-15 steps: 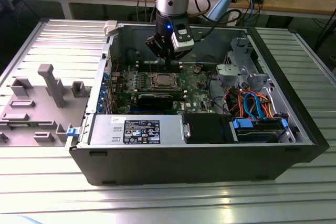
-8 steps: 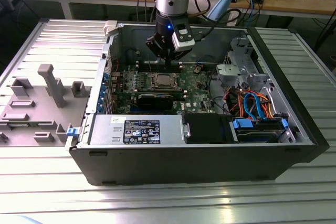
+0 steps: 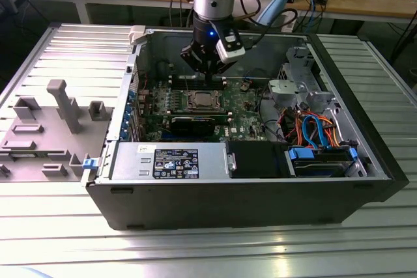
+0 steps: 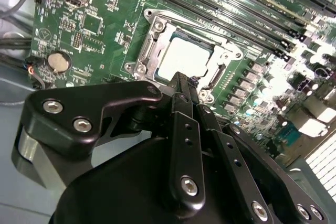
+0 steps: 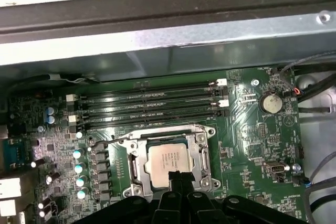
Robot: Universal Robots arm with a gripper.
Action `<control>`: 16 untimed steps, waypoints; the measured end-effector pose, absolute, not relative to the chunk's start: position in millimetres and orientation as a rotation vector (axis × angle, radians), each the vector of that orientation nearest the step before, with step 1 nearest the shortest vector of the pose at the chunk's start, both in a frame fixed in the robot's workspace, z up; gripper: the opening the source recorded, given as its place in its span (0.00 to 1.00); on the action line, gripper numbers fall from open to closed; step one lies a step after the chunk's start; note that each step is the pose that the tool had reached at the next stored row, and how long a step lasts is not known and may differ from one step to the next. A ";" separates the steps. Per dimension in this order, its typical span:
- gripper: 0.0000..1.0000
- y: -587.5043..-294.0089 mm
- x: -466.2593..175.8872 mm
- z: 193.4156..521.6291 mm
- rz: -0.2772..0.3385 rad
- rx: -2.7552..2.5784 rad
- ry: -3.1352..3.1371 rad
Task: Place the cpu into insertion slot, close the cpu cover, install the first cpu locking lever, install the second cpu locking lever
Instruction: 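Install the first cpu locking lever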
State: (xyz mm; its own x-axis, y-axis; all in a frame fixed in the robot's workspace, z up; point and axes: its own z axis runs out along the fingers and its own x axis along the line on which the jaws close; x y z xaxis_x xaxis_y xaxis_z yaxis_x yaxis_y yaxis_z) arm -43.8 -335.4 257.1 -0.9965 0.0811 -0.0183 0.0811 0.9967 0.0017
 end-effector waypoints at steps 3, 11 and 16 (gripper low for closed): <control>0.11 -335.3 -43.7 257.0 0.002 0.075 3.122; 0.11 -335.3 -44.1 257.0 0.002 0.073 3.122; 0.11 -335.3 -45.8 257.0 0.002 0.073 3.122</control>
State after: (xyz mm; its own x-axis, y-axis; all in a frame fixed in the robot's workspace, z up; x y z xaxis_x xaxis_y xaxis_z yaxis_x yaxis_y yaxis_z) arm -45.8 -335.3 257.0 -0.9987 0.0469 -0.0183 0.0468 0.9989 0.0019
